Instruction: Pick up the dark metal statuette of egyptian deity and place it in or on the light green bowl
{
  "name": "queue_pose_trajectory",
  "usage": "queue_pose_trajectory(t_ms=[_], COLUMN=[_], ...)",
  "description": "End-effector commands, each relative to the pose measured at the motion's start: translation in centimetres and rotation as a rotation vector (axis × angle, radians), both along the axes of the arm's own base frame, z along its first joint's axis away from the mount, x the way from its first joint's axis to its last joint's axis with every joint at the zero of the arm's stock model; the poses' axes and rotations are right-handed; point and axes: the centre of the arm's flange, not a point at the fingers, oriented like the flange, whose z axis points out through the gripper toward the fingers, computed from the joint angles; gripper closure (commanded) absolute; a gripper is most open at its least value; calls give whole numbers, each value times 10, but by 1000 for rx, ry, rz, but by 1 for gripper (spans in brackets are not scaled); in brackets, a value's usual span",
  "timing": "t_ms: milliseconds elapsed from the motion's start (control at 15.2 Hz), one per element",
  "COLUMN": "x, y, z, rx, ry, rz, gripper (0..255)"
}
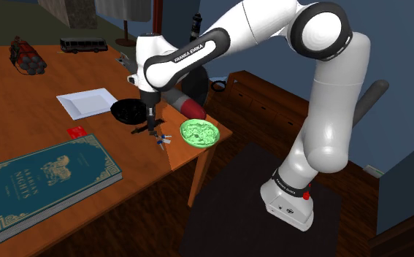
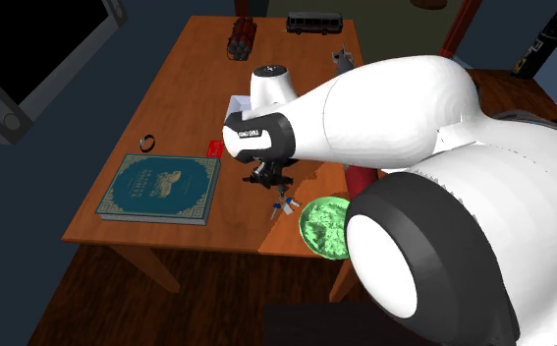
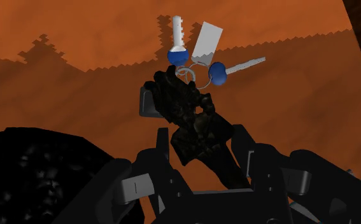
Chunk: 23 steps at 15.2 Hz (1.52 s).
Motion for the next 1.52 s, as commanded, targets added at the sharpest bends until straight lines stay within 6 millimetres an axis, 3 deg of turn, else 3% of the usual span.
queue_pose_trajectory(t_ms=[0,924,1452], x=[0,0,-67], y=[1,1,-81], z=[12,83,85], rx=[0,0,0], ry=[0,0,0], rz=[0,0,0], gripper=[255,255,255])
